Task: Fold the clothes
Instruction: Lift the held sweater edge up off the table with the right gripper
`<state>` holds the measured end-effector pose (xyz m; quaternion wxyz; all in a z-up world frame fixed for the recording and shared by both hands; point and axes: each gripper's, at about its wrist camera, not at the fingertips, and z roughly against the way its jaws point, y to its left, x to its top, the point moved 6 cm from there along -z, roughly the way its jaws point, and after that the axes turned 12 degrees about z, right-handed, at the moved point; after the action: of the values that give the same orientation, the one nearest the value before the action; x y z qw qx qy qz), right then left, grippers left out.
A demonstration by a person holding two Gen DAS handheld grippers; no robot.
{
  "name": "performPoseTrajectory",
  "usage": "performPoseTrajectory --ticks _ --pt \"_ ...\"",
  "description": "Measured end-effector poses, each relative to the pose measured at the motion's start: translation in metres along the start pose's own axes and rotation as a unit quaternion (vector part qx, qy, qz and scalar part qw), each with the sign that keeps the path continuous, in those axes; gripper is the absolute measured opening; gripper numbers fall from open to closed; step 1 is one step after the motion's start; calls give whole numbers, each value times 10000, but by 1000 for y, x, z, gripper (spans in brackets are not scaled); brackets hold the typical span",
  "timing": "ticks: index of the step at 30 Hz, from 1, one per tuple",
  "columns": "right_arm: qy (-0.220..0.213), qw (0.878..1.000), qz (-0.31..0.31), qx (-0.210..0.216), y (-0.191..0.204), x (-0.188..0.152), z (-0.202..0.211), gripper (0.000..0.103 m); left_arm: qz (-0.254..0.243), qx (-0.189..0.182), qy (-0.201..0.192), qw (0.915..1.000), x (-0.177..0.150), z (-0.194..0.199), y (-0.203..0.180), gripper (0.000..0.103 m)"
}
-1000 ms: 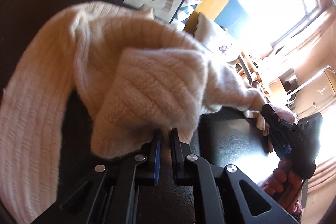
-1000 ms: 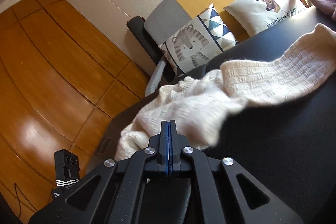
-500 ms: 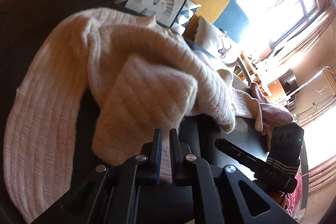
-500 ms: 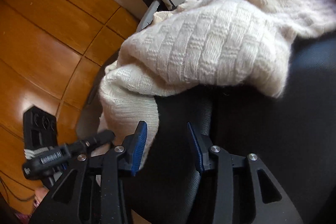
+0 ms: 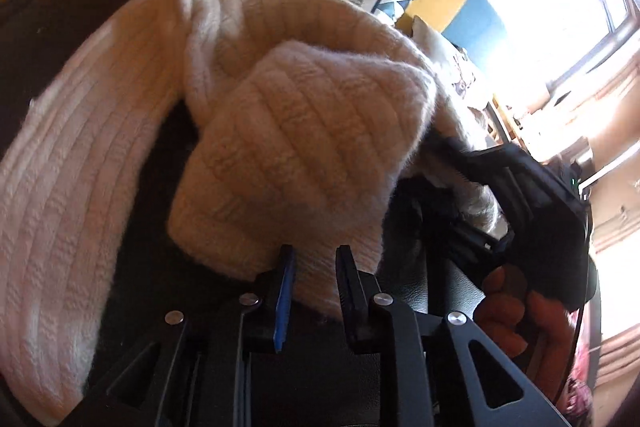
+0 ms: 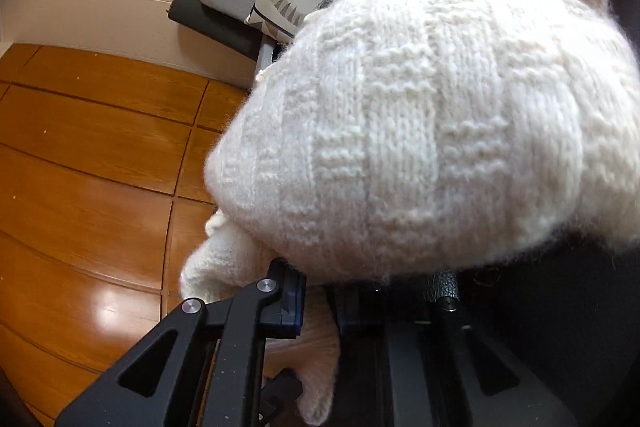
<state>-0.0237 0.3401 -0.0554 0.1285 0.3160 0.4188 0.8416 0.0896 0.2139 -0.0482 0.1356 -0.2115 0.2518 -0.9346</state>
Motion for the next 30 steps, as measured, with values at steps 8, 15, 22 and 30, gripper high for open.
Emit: performPoseTrajectory --ticks 8,15,22,30 --pt "-518 9955 779 151 49 9 65 0 135 -254 48 9996 -1 5 8 21" --pt "-534 9887 1397 -134 66 11 100 3 335 -425 0 9985 -7 14 19 21" --pt "824 9873 1351 -133 48 -51 53 65 220 51 -64 9997 -10 25 23 21" --pt "1327 9778 1597 -298 57 -86 -5 65 744 -8 33 9972 -19 36 54 22"
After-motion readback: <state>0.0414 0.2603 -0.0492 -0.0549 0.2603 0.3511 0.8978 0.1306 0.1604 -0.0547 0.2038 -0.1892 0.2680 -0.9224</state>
